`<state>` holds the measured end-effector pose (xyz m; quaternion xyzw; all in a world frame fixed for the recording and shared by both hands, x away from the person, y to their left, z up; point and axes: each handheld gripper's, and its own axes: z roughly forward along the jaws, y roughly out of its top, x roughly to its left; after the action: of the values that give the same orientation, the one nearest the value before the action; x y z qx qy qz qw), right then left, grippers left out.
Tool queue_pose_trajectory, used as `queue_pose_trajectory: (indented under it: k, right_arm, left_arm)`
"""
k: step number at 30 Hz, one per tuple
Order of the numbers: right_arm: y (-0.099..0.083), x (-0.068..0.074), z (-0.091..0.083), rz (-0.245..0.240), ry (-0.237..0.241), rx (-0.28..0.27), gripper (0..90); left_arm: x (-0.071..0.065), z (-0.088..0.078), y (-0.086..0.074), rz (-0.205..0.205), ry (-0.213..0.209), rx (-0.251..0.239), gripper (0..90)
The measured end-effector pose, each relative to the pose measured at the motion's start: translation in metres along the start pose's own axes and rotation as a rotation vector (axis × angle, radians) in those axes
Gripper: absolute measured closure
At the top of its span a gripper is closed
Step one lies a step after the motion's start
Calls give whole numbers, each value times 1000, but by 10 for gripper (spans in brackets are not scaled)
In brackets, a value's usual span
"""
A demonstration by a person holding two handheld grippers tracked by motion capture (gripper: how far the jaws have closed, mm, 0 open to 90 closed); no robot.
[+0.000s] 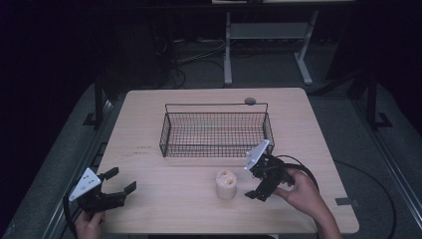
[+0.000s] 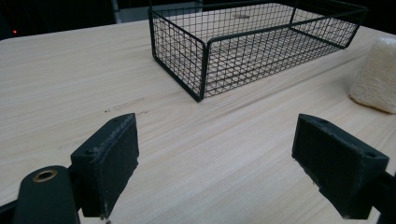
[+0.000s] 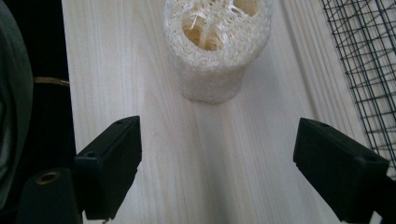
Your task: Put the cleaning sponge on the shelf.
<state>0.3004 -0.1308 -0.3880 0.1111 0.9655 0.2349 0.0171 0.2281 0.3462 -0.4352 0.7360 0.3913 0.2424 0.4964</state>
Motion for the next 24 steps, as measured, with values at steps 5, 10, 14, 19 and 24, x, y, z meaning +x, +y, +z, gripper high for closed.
queue_pose_trajectory:
  k: [5, 10, 14, 19, 24]
  right_arm:
    - [9, -1, 2, -12, 7, 5, 150]
    - [15, -2, 5, -21, 16, 2, 150]
    - [23, -2, 8, -35, 22, 13, 150]
    - [31, -2, 8, -43, 26, 10, 150]
    - [35, -2, 10, -50, 39, 7, 152]
  left_arm:
    - [0, 0, 0, -2, -1, -1, 139]
    - [0, 0, 0, 0, -2, -1, 140]
    - [0, -1, 0, 2, -1, 1, 139]
    - [0, -1, 0, -2, -1, -3, 140]
    - [0, -1, 0, 2, 0, -3, 140]
